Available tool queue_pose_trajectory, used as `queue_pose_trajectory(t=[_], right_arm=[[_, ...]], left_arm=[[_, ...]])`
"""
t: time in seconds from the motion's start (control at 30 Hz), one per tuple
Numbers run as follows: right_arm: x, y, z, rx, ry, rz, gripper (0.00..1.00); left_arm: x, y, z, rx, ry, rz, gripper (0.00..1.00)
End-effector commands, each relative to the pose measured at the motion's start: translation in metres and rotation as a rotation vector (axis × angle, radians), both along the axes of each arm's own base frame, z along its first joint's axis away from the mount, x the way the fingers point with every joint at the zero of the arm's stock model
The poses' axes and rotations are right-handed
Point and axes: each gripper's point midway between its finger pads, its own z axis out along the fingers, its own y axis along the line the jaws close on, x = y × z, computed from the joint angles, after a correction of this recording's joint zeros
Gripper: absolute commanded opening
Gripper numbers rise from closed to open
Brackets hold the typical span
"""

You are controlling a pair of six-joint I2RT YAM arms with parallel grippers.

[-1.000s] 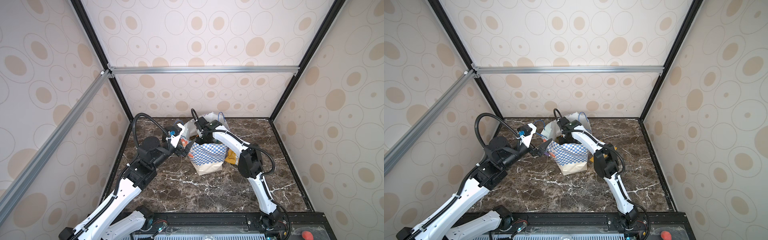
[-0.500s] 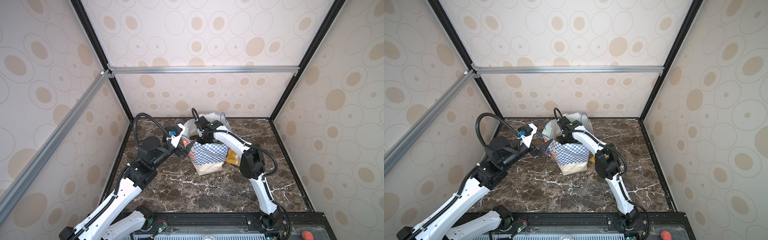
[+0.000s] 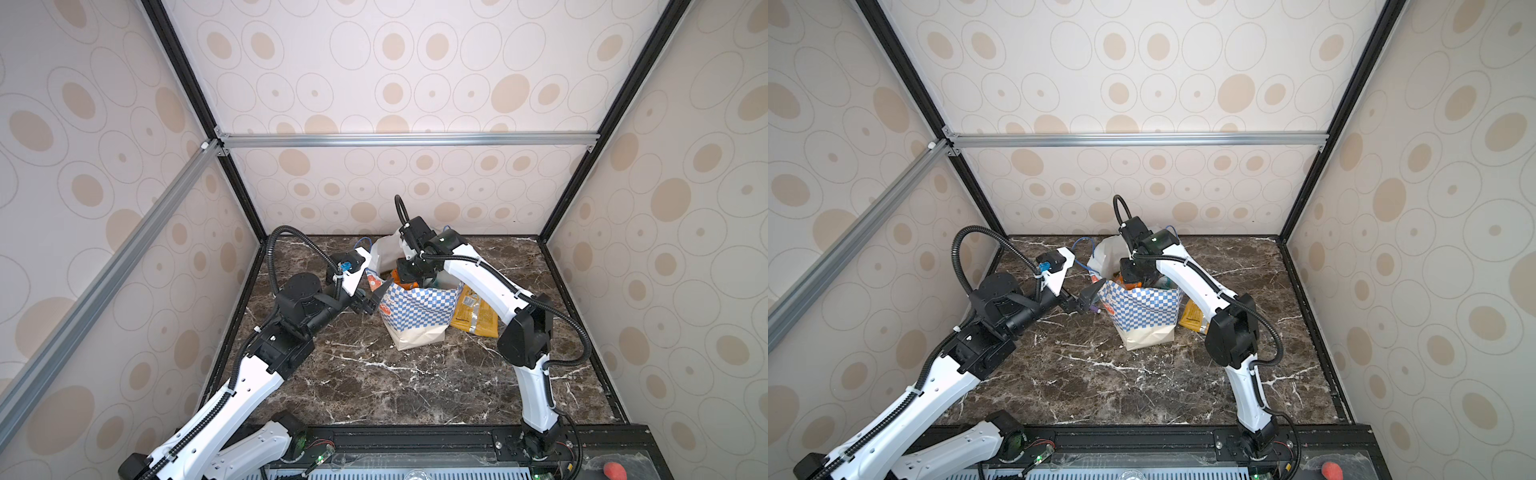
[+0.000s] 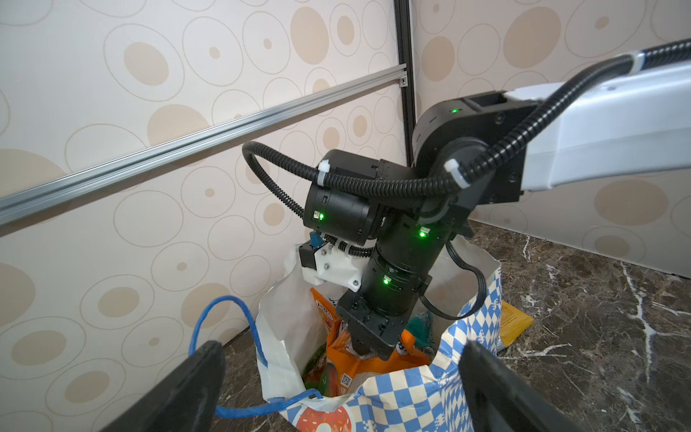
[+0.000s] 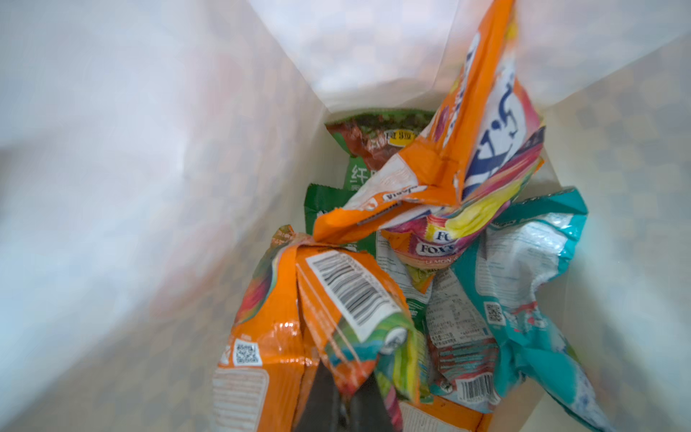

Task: Take the snacks out of the paper bag
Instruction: Pick up the snack from the paper bag.

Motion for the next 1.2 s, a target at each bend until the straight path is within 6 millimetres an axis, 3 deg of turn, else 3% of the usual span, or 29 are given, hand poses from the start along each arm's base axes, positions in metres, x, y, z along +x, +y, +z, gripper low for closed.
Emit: queue_pose_trajectory(t=[0.0, 0.27, 0.37, 0.7, 1.0, 1.17], right_arm=[[0.002, 0.005, 0.039, 0.06, -0.072, 0.0, 0.0], [0.003, 0.003, 0.082, 0.104, -0.159, -0.005, 0.0], [0.003, 0.003, 0.108, 0.145, -0.212, -0.011, 0.0], [-0.005, 0.006, 0.15, 0.212, -0.287, -0.004, 0.0], [-0.026, 0.002, 0.224, 0.311, -0.431, 0.013, 0.0], [-0.039, -0.018, 0.264, 0.341, -0.528, -0.015, 0.0]], left_arm=[[0.0, 0.0, 0.009, -0.001, -0.04, -0.008, 0.98], [0.009, 0.0, 0.002, 0.017, -0.004, 0.019, 0.98], [0.008, -0.001, 0.002, 0.014, -0.004, 0.014, 0.98], [0.007, -0.001, 0.004, 0.005, -0.009, 0.01, 0.98], [0.002, 0.001, 0.009, -0.017, -0.029, 0.004, 0.98], [-0.004, -0.004, 0.011, -0.027, -0.039, -0.039, 0.98]])
